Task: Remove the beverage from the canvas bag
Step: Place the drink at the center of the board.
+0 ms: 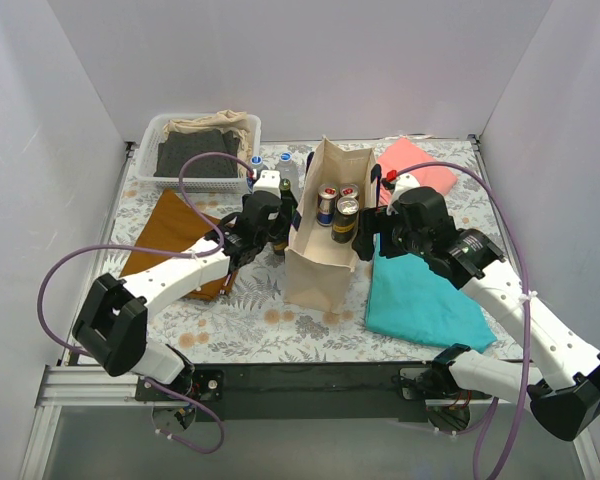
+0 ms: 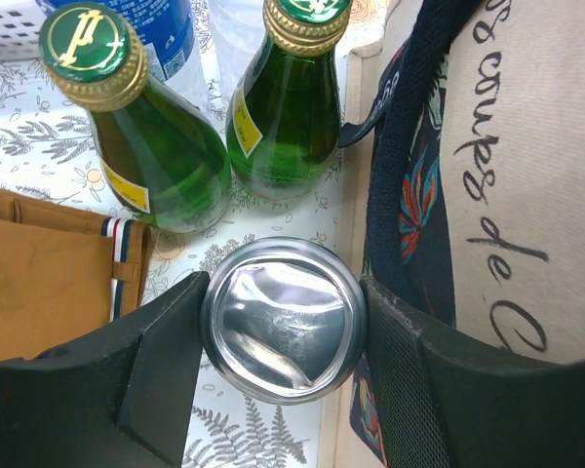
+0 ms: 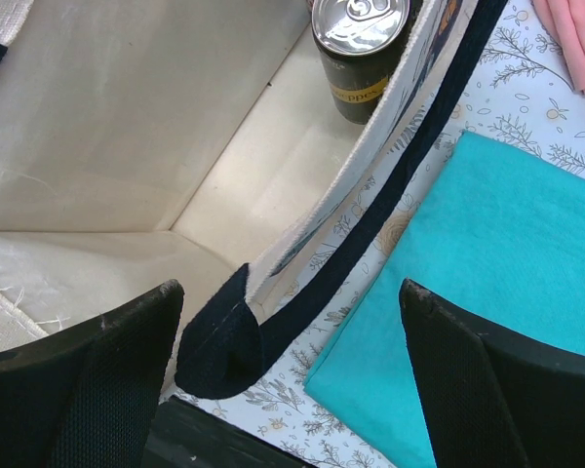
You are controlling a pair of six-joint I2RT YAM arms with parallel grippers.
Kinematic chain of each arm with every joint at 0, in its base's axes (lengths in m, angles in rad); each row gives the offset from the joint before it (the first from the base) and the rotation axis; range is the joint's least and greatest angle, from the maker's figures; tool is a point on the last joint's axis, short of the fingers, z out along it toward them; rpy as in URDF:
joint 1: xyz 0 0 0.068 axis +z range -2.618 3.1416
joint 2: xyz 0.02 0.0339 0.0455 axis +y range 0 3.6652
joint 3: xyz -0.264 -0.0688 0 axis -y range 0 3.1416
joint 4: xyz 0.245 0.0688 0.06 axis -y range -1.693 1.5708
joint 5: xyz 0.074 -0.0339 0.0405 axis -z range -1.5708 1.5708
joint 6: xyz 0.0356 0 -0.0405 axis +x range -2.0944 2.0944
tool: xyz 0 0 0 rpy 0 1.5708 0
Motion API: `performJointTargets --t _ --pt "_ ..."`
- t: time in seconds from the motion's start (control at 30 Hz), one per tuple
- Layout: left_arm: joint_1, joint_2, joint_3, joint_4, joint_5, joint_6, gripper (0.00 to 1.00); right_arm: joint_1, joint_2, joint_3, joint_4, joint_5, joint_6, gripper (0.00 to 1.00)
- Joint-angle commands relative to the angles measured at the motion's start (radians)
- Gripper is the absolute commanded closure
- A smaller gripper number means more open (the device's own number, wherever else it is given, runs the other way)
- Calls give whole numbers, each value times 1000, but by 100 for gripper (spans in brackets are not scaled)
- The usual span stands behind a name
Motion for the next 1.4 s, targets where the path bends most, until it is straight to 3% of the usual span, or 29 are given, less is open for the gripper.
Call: performJointTargets --t 0.0,0.87,1.0,1.13,1.37 --pt "2 -4 15 139 -41 38 100 -2 5 34 25 -2 -11 4" --pt "1 59 32 169 -18 89 98 -1 -9 12 25 7 -7 4" --pt "1 75 46 163 -10 86 89 -2 -12 9 27 7 -7 4" --pt "1 84 58 148 -10 84 73 -1 -10 11 27 7 -7 4" --pt "1 78 55 128 -15 84 57 -1 -7 8 27 10 -8 4"
